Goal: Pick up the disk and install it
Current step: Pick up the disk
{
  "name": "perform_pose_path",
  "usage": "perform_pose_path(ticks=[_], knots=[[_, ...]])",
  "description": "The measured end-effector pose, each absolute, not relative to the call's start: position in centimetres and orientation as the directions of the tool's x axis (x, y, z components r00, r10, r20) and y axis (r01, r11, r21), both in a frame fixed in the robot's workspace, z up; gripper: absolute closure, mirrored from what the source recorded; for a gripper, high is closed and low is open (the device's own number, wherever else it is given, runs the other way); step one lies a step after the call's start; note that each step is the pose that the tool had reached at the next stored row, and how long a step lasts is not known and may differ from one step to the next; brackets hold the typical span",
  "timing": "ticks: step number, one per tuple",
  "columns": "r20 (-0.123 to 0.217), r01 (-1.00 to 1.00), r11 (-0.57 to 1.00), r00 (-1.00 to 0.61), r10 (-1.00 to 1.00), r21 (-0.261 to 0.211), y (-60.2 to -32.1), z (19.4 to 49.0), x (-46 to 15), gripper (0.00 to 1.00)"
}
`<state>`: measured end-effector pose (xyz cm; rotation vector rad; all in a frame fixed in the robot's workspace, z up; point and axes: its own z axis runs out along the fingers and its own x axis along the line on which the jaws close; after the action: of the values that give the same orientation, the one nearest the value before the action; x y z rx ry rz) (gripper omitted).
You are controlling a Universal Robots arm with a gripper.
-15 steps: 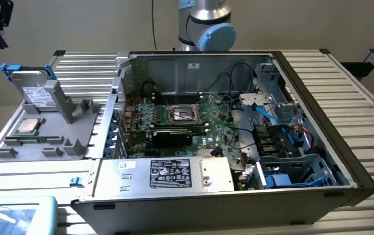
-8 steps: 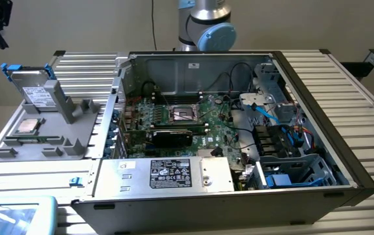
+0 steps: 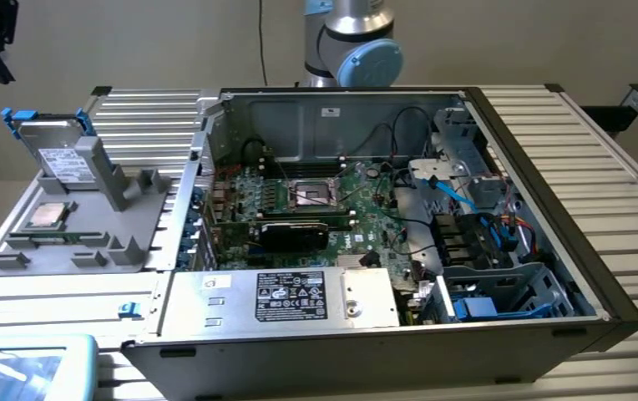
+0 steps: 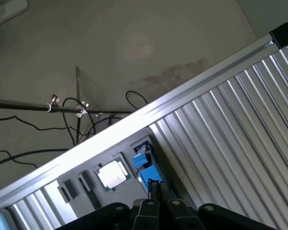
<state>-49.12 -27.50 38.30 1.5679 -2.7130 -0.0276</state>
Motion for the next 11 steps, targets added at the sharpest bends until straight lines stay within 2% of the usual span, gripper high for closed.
perform_pose_path(ticks=[11], knots=[[0.007, -0.948, 0.317, -0.317, -0.948, 0.015, -27.50, 38.29, -49.12, 0.89]])
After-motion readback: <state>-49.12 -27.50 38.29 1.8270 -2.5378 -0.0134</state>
